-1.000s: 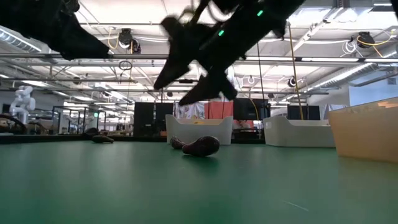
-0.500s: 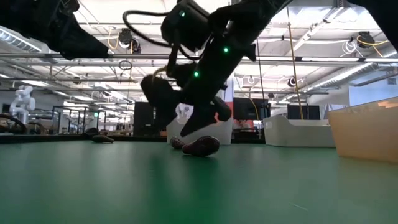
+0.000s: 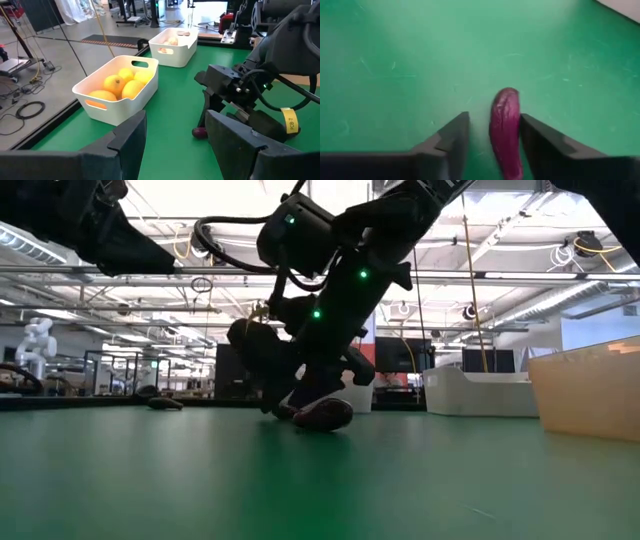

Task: Sort produce into baskets
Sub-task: Put the eggplant into the light orange bin

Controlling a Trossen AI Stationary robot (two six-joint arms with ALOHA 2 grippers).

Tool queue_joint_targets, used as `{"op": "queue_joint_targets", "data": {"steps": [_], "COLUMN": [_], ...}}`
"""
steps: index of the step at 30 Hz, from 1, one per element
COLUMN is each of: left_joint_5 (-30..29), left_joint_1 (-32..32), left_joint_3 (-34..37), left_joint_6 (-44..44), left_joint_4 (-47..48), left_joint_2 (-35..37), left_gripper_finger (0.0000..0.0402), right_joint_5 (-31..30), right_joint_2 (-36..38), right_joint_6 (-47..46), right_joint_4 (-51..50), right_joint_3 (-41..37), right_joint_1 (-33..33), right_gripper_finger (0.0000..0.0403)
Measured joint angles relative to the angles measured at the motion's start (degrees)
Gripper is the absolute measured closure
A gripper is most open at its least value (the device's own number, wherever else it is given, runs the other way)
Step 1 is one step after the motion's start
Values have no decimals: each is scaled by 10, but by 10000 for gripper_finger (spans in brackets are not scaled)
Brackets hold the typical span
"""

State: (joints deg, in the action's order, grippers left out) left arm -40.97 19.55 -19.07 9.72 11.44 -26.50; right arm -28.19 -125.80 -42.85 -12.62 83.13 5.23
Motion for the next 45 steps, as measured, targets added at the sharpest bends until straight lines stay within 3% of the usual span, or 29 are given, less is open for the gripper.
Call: {"op": "queue_joint_targets", "data": {"steps": [7,12,18,24,30,38,45], "left_joint_5": [0,0,0,0,-5,-5,-5], "left_joint_1": [0,0,0,0,0,0,0], "left_joint_3": [0,0,0,0,0,0,0], "left_joint_6": [0,3,4,4,5,4,4], "left_joint_4": [0,0,0,-6,-8,-21,-21], "left_joint_2": [0,0,0,0,0,0,0], "left_gripper_finger": [191,191,191,191,191,191,191], "right_joint_5": [0,42,177,182,197,218,225], "right_joint_2": [11,58,147,244,313,325,325], "right_joint_6": [20,42,64,43,-51,-236,-343], "right_joint_4": [-28,-53,-161,-325,-469,-663,-691], "right_joint_3": [-1,0,0,0,0,-4,-45], "right_joint_1": [0,4,23,66,126,236,289], "right_gripper_finger": [340,377,370,369,368,367,367]}}
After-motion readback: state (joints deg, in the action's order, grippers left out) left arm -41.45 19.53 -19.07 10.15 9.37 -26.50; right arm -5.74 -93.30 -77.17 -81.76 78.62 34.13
